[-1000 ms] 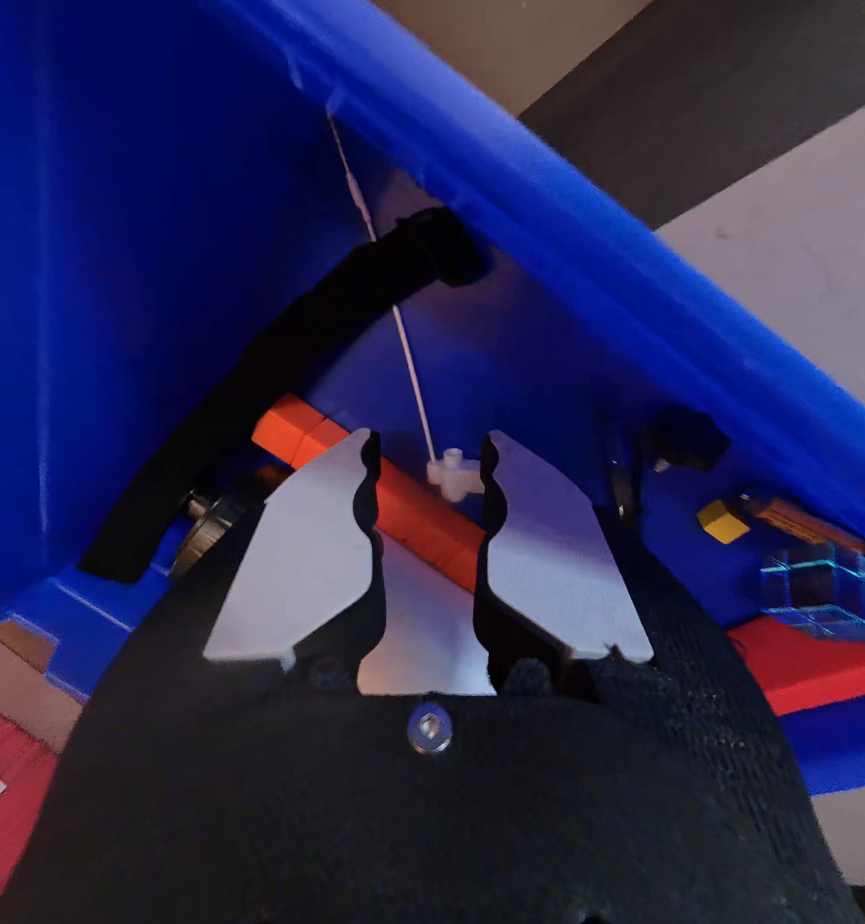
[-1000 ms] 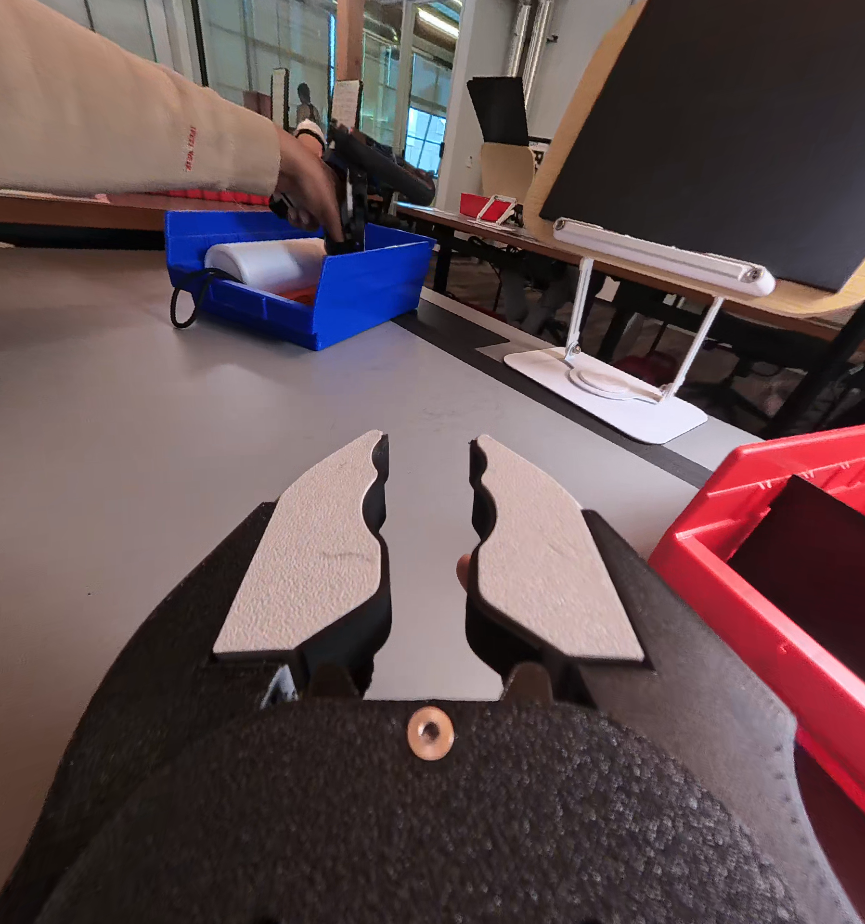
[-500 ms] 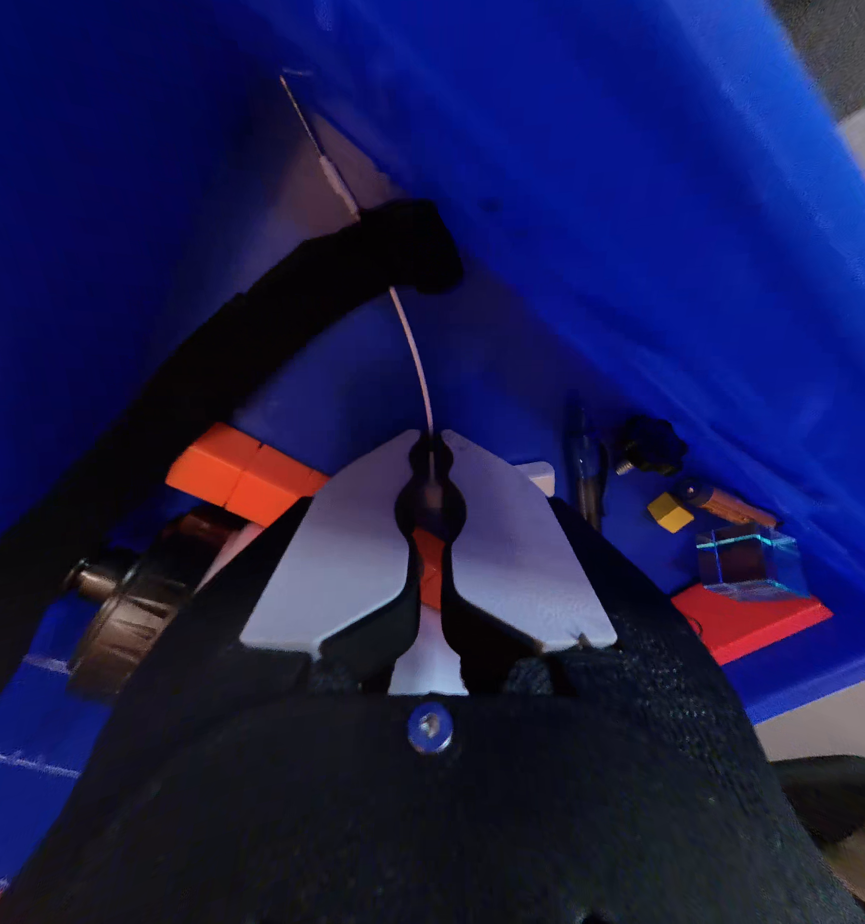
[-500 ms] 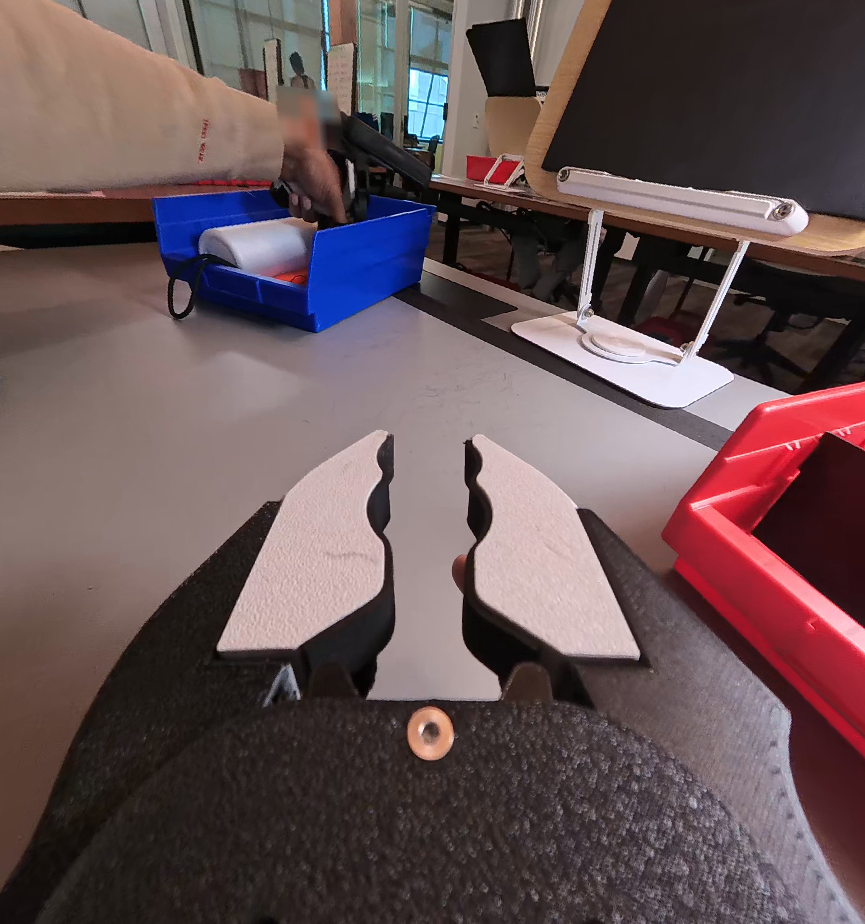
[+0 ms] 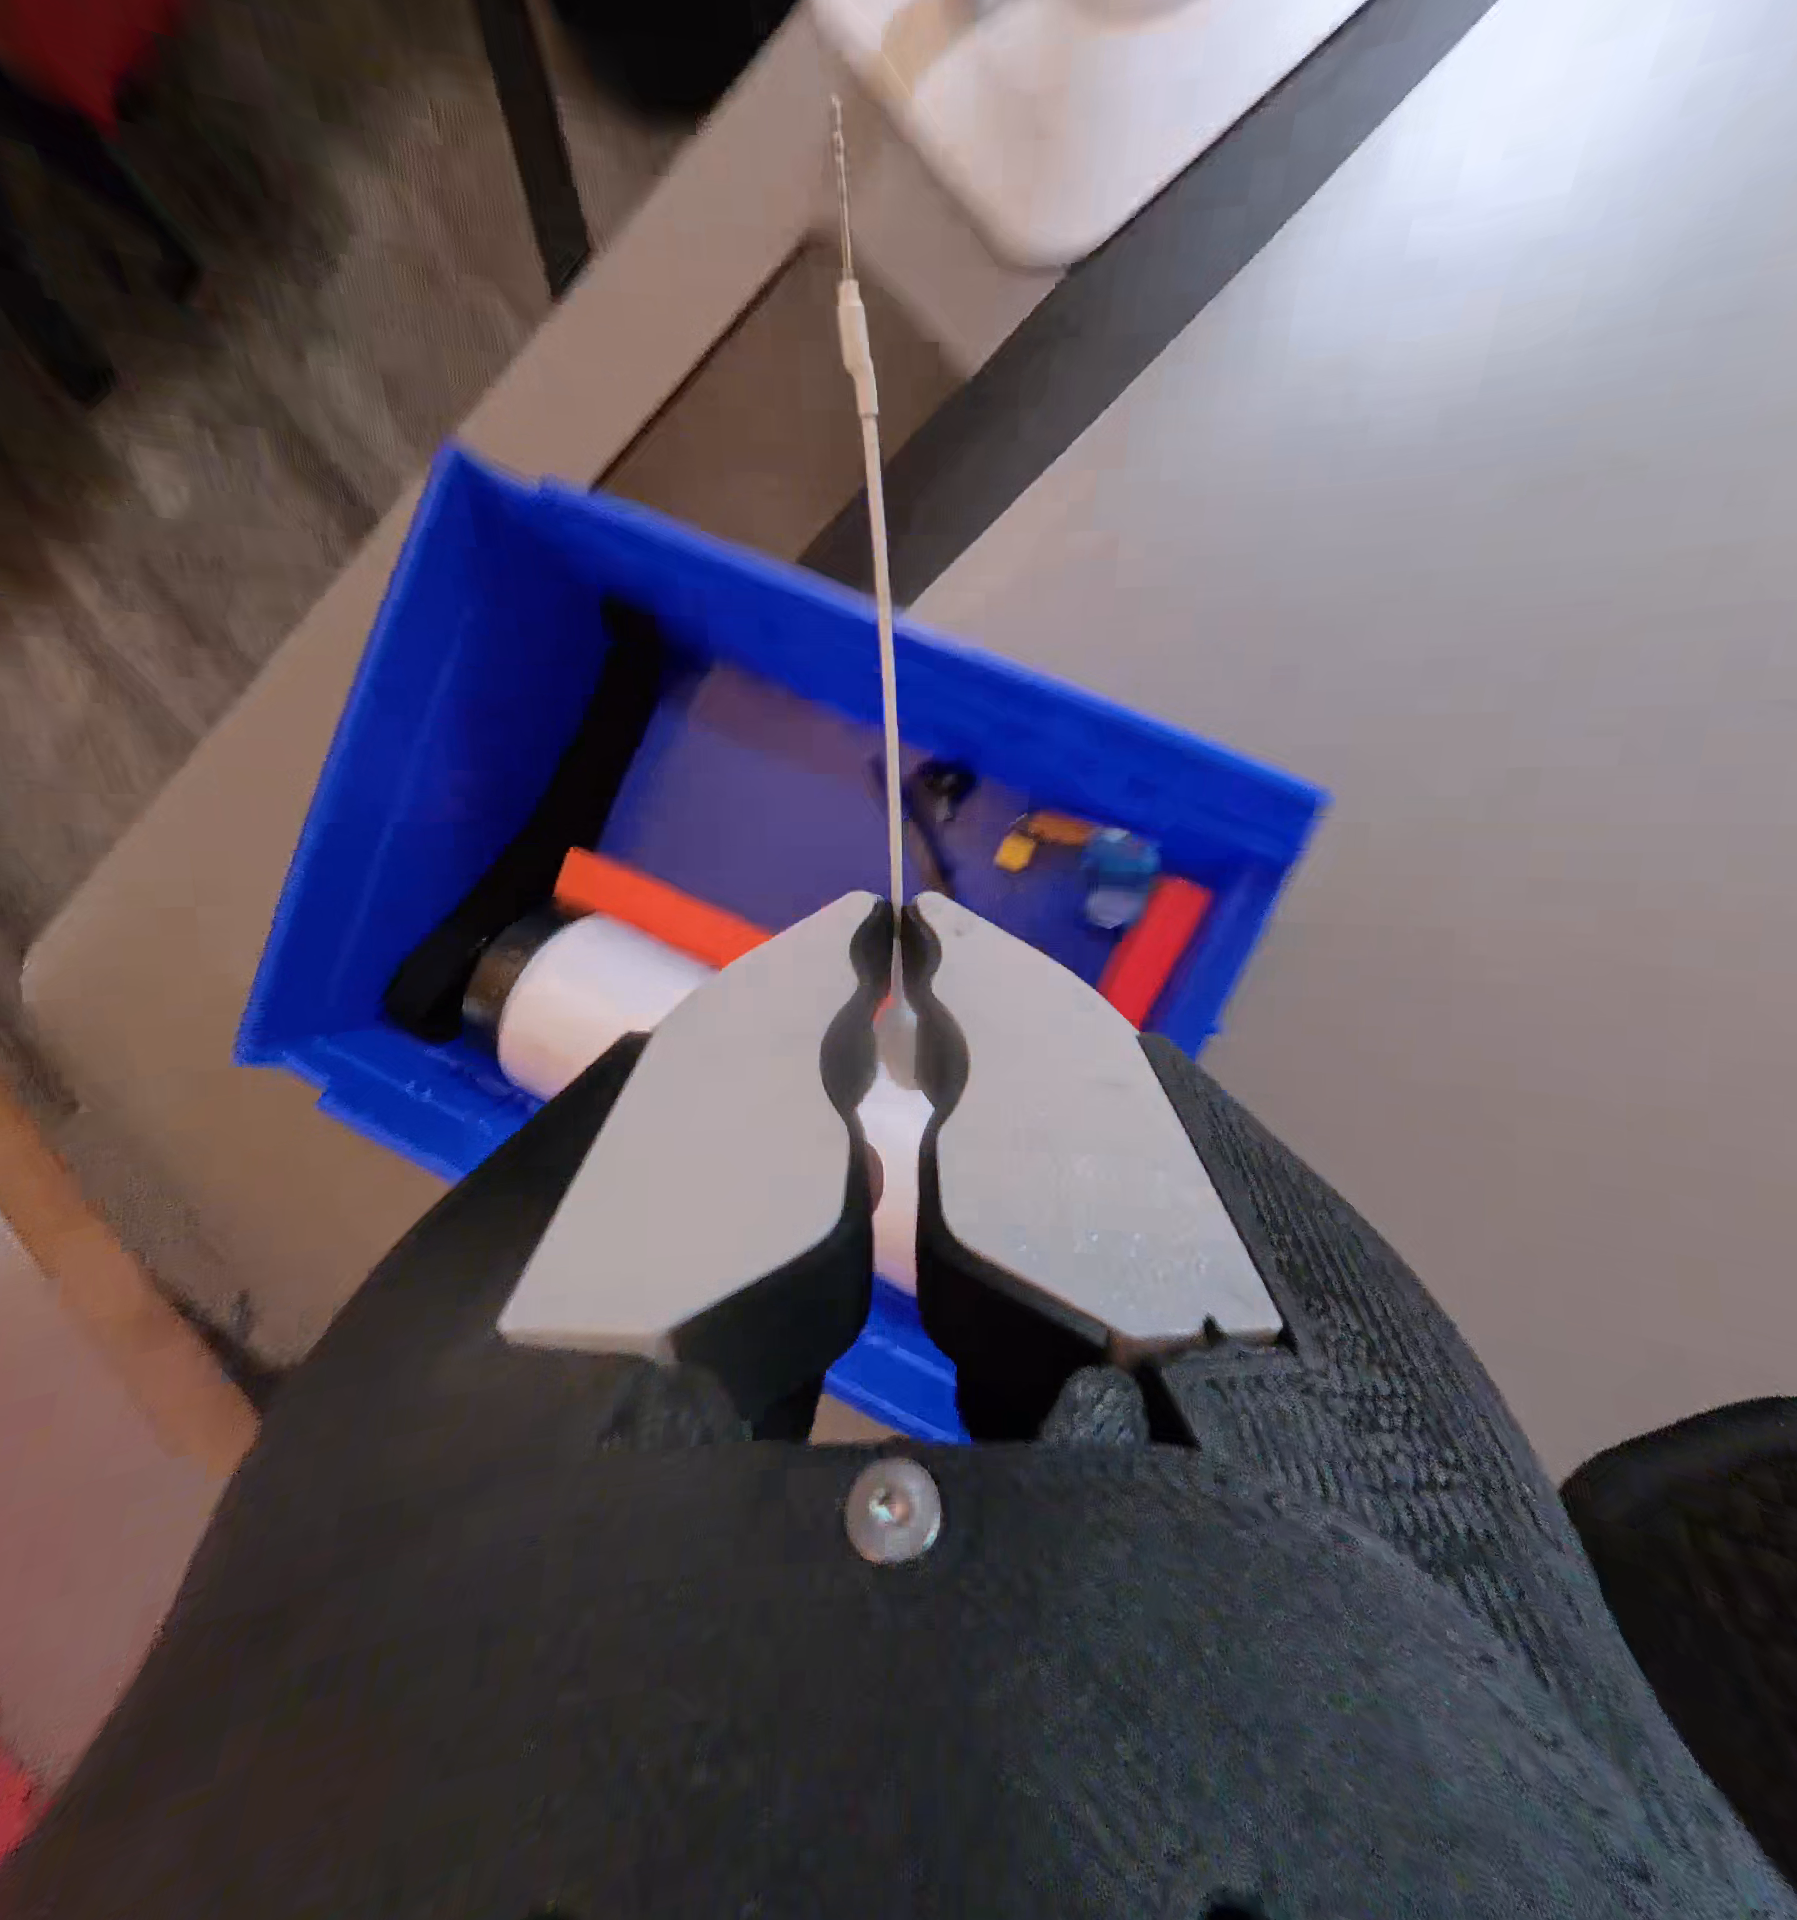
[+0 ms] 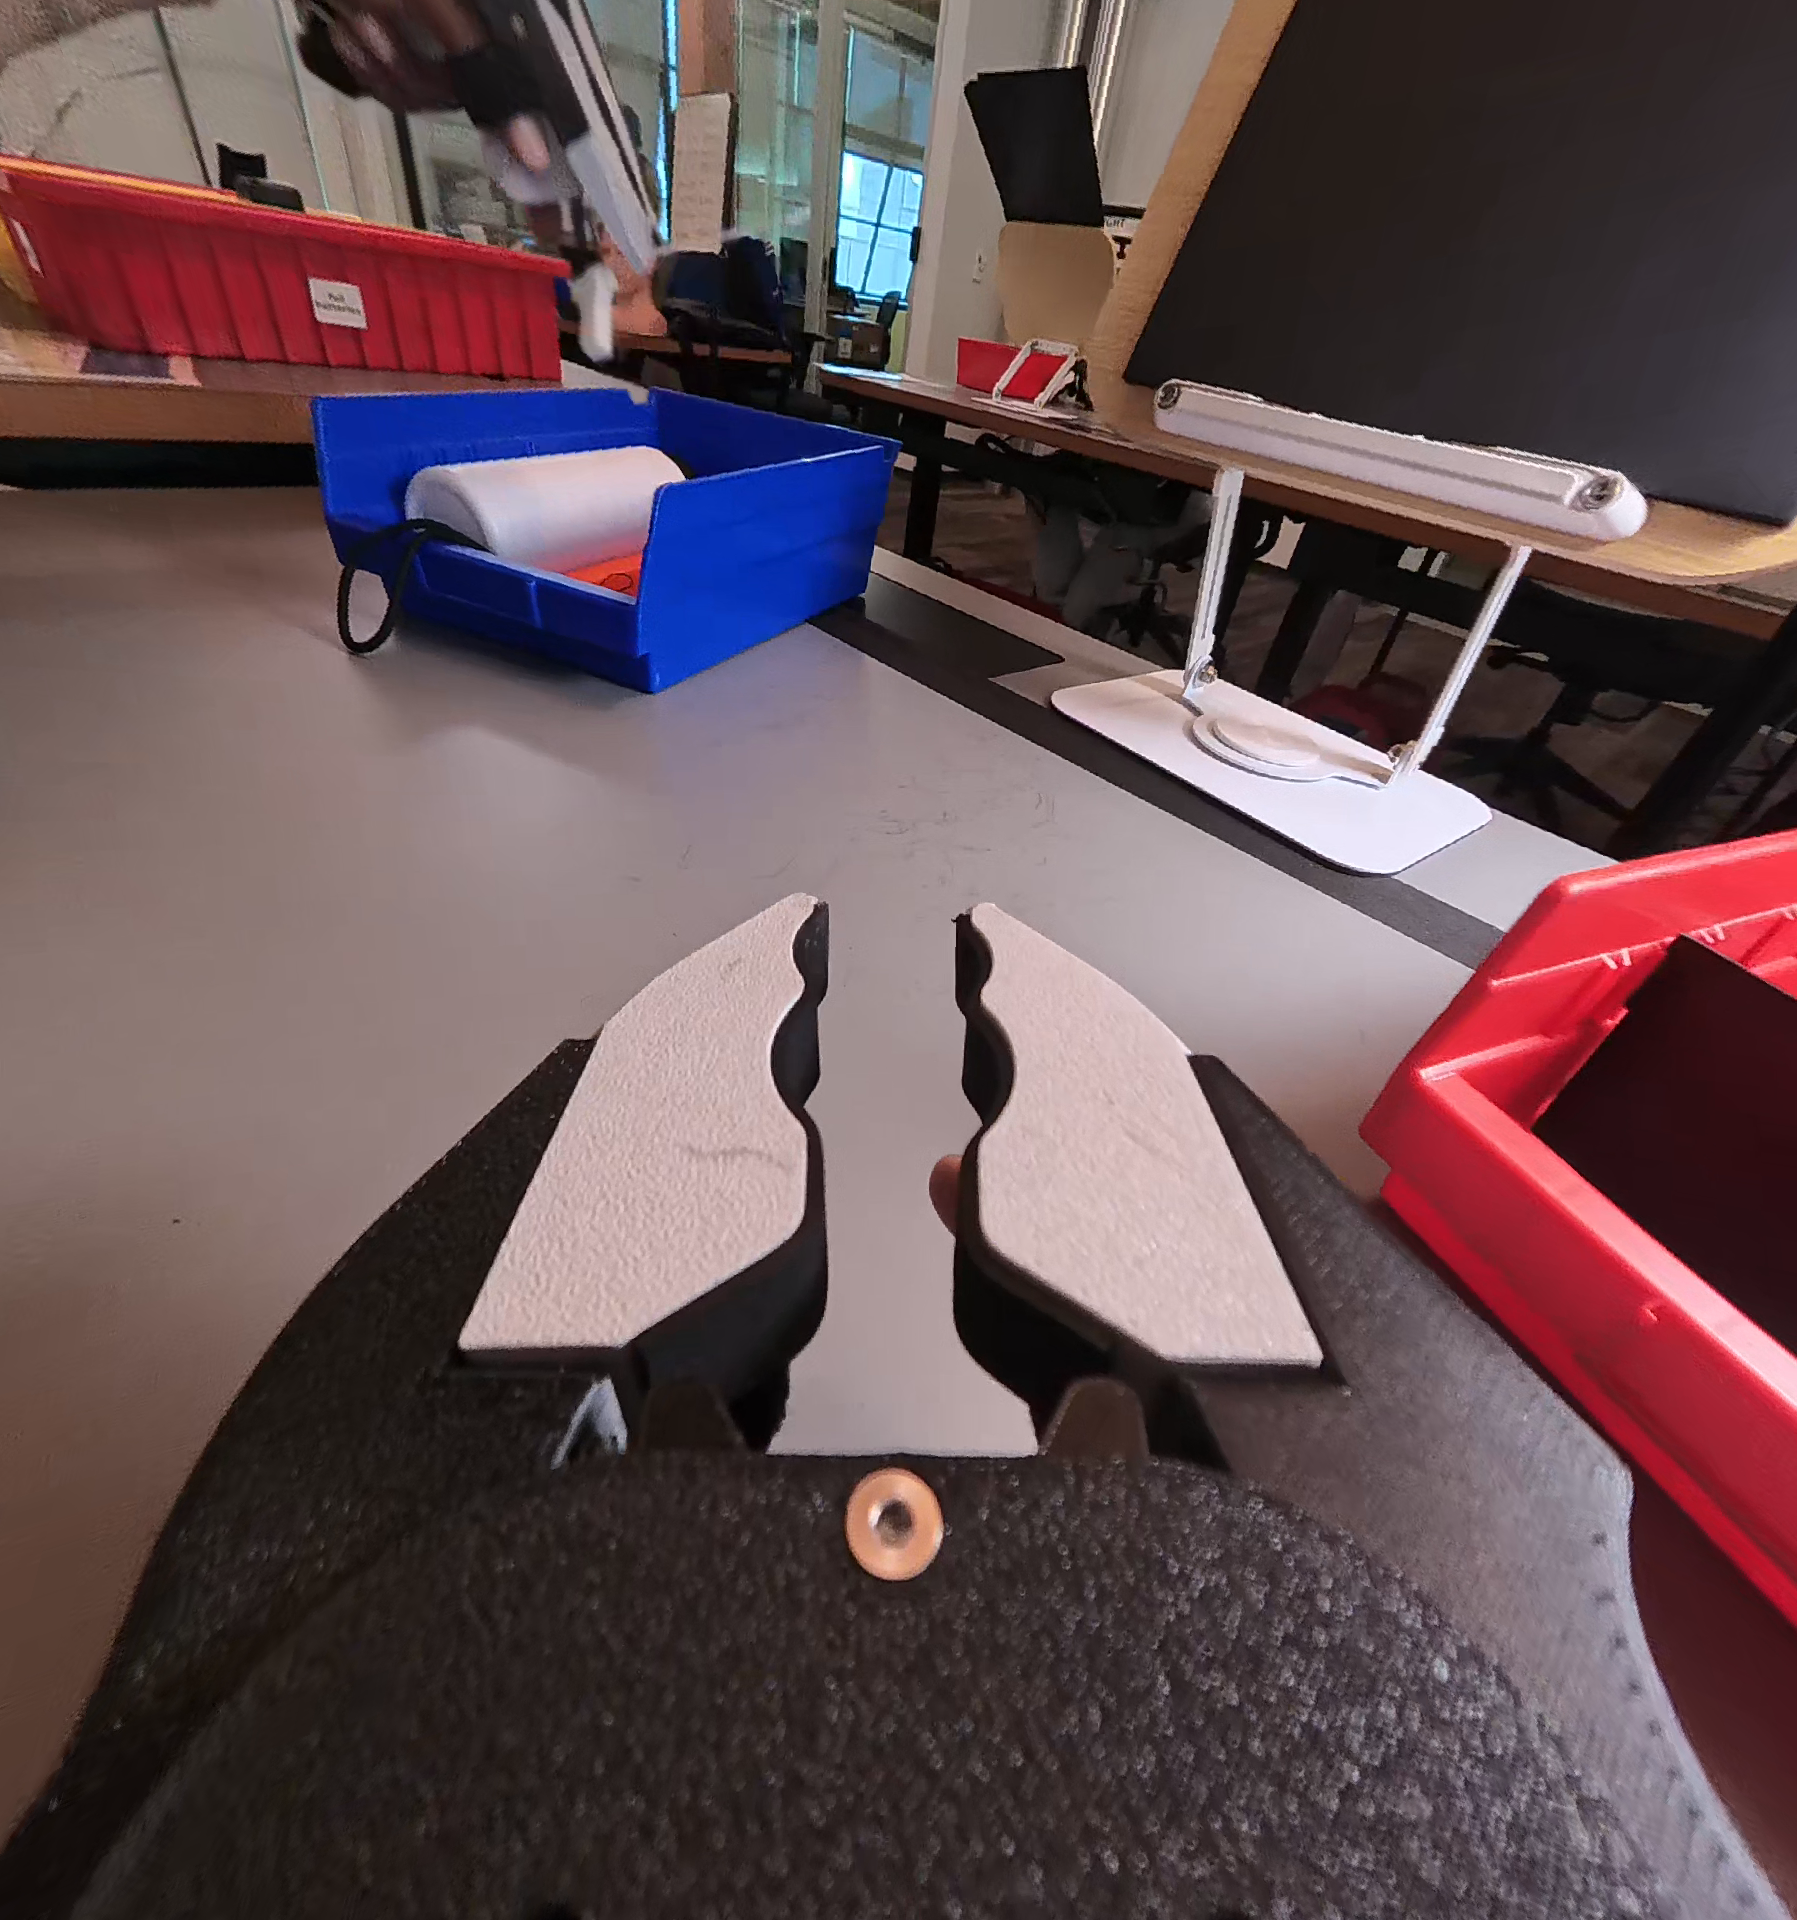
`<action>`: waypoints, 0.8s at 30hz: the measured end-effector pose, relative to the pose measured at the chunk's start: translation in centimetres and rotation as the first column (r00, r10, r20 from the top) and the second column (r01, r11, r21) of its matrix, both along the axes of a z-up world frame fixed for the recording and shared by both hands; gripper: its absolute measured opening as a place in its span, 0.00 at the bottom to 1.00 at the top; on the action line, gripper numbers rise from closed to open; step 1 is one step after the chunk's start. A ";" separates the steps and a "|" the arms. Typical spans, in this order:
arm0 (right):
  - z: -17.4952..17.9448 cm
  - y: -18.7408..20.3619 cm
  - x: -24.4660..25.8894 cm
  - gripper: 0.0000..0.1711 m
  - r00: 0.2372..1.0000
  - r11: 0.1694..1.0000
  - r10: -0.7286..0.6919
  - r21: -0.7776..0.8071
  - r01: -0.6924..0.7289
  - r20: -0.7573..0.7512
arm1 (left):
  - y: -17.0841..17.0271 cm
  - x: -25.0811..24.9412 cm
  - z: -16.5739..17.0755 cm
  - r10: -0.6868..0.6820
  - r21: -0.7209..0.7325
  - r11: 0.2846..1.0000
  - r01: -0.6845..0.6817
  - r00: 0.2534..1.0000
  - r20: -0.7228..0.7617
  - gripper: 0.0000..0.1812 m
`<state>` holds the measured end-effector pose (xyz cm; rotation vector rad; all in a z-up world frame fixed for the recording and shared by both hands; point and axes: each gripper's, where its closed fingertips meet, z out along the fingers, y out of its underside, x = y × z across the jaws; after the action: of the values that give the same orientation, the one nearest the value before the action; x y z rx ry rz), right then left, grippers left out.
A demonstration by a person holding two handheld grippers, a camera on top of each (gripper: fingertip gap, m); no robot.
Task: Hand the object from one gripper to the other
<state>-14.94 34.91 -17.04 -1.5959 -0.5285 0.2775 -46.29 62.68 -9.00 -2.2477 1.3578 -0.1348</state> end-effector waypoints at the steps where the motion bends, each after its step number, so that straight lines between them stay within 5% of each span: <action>1: 0.2 0.0 -0.1 0.13 1.000 1.000 -0.002 0.010 0.002 0.009 | -1.4 0.8 1.3 -0.031 0.030 0.999 0.029 0.997 0.064 0.01; 6: 4.2 0.5 -1.2 0.13 1.000 0.995 0.009 0.100 -0.011 0.016 | -9.2 6.0 7.4 -0.221 0.213 0.967 0.142 0.881 0.417 0.01; 13: 17.7 1.2 -5.9 0.15 0.996 0.950 0.084 0.302 -0.086 0.020 | -15.7 12.3 12.7 -0.337 0.313 0.939 0.143 0.577 0.744 0.01; 16: 20.9 1.7 -7.0 0.15 0.995 0.944 0.100 0.316 -0.095 0.001 | -17.7 13.9 13.8 -0.348 0.310 0.938 0.158 0.407 0.845 0.01; 20: 19.6 1.9 -9.0 0.21 0.965 0.950 0.237 0.236 -0.205 -0.117 | -20.1 16.3 12.6 -0.329 0.285 0.937 0.204 0.238 0.914 0.01; 24: 15.6 3.4 -10.4 0.26 0.976 0.962 0.214 0.182 -0.205 -0.031 | -21.8 19.6 10.3 -0.302 0.225 0.924 0.310 0.227 0.926 0.01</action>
<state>-25.35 38.33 -1.41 -1.3573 -0.6665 0.4177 -26.69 40.87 1.28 -1.2723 0.9830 -1.4100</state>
